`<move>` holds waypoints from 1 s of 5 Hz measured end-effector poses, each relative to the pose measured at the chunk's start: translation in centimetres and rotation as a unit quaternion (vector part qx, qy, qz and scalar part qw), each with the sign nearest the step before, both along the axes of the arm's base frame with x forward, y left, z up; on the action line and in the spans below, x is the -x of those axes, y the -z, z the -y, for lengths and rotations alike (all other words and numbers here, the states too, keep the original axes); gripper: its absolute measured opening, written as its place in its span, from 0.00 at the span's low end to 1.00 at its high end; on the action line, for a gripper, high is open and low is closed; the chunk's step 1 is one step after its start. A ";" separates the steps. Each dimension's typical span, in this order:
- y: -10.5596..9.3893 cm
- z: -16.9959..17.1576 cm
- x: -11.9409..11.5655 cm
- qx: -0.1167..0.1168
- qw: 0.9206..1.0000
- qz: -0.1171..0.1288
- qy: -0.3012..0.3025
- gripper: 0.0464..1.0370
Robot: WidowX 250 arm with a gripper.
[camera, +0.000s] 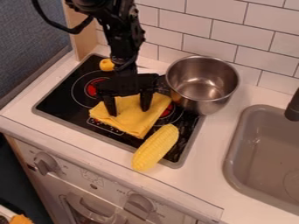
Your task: Move the yellow cloth to the bottom-left of the stove
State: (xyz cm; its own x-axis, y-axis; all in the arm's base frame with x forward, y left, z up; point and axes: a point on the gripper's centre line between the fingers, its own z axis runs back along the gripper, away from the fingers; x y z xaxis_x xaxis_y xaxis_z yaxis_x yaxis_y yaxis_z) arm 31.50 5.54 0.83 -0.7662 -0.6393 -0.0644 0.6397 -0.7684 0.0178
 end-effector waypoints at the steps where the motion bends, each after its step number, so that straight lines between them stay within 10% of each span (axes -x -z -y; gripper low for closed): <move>1: -0.1 -1.4 0.2 -0.001 1.000 -0.002 -0.024 0.96; 5: -0.1 -11.3 -0.5 0.007 0.993 -0.015 -0.115 0.96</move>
State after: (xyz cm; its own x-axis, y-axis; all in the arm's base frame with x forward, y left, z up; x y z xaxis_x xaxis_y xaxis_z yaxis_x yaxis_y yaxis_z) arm 32.04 16.84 0.91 -0.6017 -0.7981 -0.0328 0.7984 -0.6021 0.0062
